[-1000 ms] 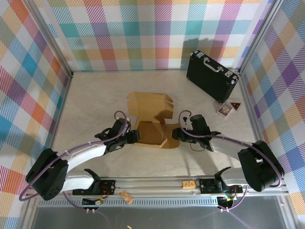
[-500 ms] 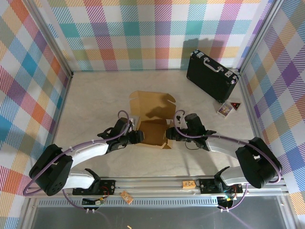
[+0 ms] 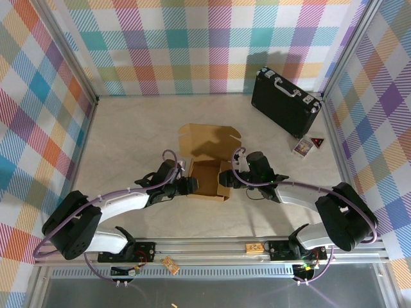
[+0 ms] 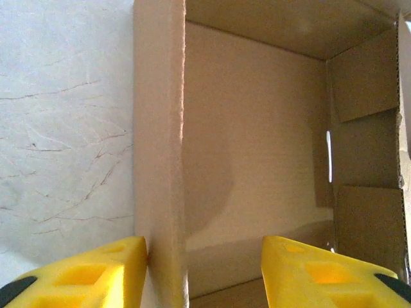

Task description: Fold the paper box

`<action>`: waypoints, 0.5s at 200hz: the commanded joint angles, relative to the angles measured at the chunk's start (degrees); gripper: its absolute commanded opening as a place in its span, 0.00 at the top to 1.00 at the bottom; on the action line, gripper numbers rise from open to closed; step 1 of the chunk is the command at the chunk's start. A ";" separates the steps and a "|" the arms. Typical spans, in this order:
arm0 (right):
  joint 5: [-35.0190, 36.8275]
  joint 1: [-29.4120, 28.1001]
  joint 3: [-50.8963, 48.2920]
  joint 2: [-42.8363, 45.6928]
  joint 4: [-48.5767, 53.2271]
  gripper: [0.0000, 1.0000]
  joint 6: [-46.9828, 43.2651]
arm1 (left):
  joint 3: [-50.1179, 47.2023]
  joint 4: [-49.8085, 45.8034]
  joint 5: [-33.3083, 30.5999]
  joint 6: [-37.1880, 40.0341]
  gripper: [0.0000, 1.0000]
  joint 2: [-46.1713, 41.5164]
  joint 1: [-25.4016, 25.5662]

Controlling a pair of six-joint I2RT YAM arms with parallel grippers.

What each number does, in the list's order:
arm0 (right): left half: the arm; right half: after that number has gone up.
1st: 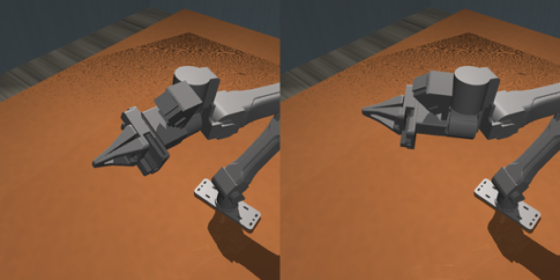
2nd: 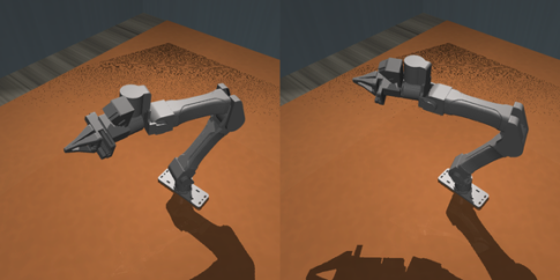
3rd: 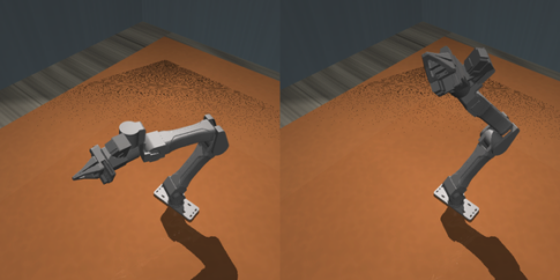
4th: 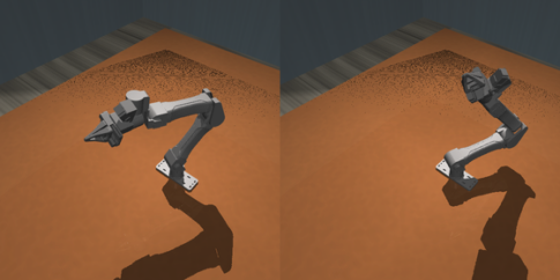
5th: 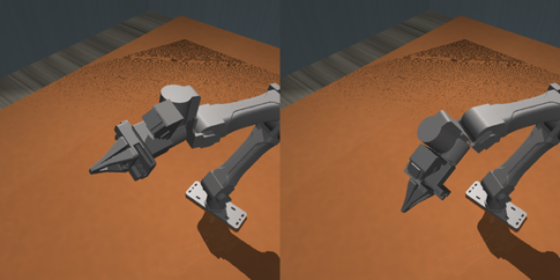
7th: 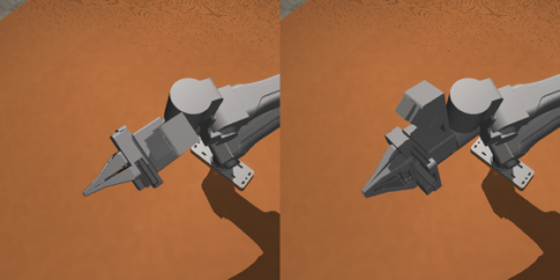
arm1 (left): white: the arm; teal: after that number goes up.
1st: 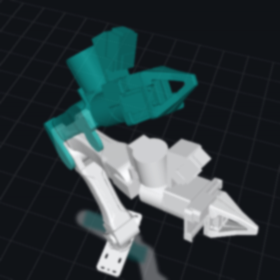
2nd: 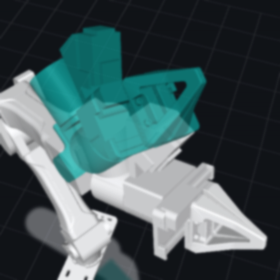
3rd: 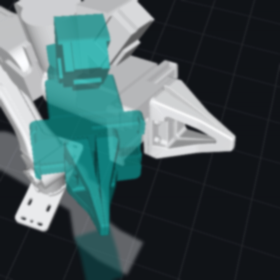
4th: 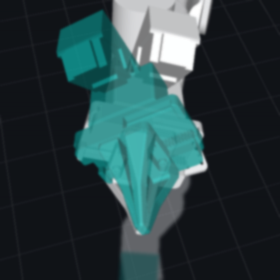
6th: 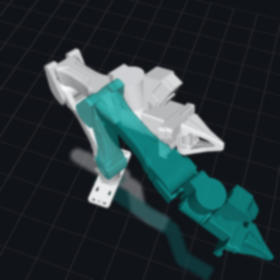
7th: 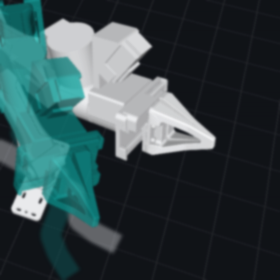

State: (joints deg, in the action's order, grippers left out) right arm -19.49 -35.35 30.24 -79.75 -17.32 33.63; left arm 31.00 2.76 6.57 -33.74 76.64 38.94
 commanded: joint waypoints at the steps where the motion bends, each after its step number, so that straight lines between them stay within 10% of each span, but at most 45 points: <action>1: -0.82 -0.51 1.05 -1.73 -2.10 0.50 -0.65 | -0.51 1.87 0.86 -1.07 0.50 1.03 1.34; 100: 0.12 -3.66 4.28 -5.18 1.32 0.49 -1.97 | -0.04 1.54 0.90 -1.63 0.50 1.94 2.31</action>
State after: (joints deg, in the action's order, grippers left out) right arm -19.14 -38.04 33.26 -83.07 -18.39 32.58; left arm 31.00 3.40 6.55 -34.96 78.17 40.10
